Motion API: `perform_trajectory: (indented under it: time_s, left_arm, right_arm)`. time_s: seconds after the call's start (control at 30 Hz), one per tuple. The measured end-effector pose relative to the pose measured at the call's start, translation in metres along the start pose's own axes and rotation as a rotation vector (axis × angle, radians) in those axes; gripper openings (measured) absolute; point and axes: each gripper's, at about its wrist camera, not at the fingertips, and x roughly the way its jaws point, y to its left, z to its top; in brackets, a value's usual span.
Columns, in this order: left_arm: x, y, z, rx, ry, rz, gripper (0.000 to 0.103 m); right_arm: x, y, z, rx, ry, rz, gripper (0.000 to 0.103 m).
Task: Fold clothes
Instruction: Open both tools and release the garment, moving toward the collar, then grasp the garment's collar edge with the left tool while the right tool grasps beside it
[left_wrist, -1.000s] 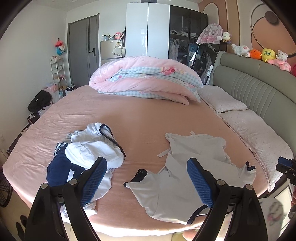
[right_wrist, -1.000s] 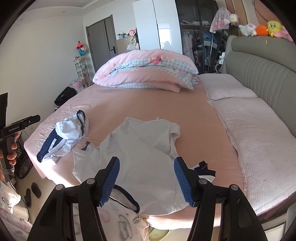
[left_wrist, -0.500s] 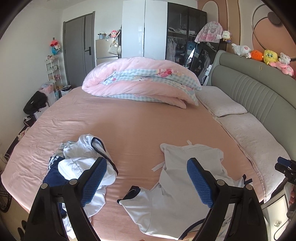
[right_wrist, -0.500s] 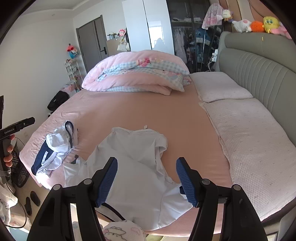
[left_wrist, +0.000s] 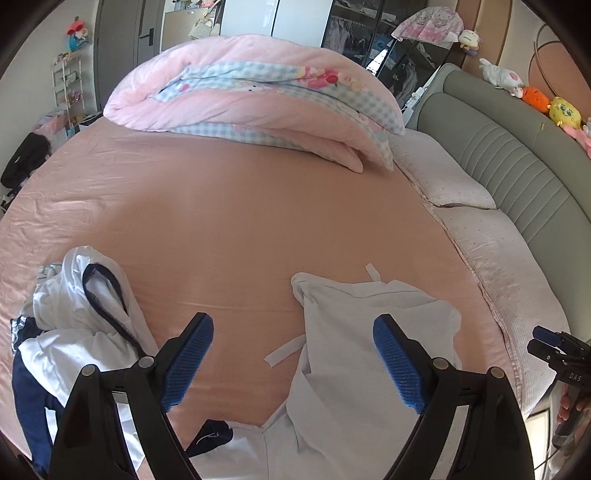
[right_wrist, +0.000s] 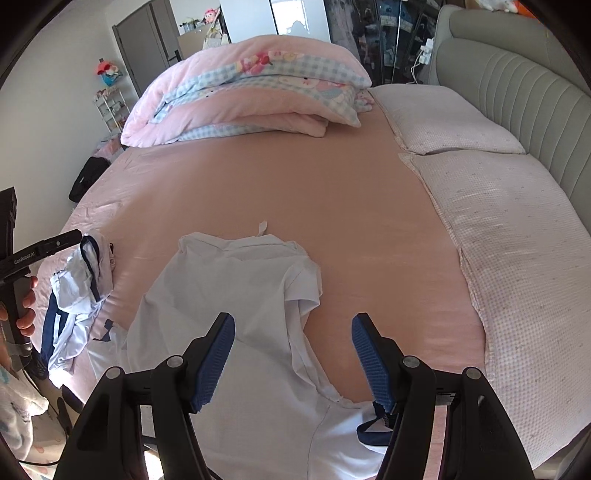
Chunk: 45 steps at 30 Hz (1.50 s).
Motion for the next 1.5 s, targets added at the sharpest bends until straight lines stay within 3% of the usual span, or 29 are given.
perform_trajectory:
  time_s: [0.2,0.47,0.77,1.1,1.23,1.3,1.43,1.5]
  left_arm:
    - [0.057,0.001,0.013,-0.013,0.066,-0.002,0.089]
    - [0.119,0.009,0.018,-0.035,0.16,-0.008,0.089]
    - [0.163,0.011,0.025,-0.029,0.228,-0.015,0.089]
    - [0.204,0.012,0.028,-0.071,0.311,-0.079,0.087]
    - [0.218,0.013,0.026,-0.117,0.36,-0.15,0.079]
    - [0.222,0.01,0.024,-0.105,0.371,-0.147,0.073]
    - [0.221,0.003,0.022,-0.077,0.37,-0.145,0.072]
    - [0.221,0.0,0.021,-0.076,0.374,-0.164,0.066]
  right_arm:
    - [0.048,-0.023,0.018,0.132,0.089,0.068,0.065]
    - [0.102,-0.068,0.026,0.445,0.136,0.227,0.065]
    - [0.162,-0.072,0.052,0.476,0.222,0.204,0.065]
    - [0.217,-0.084,0.049,0.675,0.304,0.29,0.065]
    - [0.231,-0.094,0.029,0.842,0.388,0.364,0.065]
    - [0.237,-0.098,0.019,0.898,0.421,0.391,0.065]
    - [0.235,-0.099,0.017,0.893,0.415,0.406,0.065]
    - [0.238,-0.096,0.019,0.88,0.417,0.392,0.065]
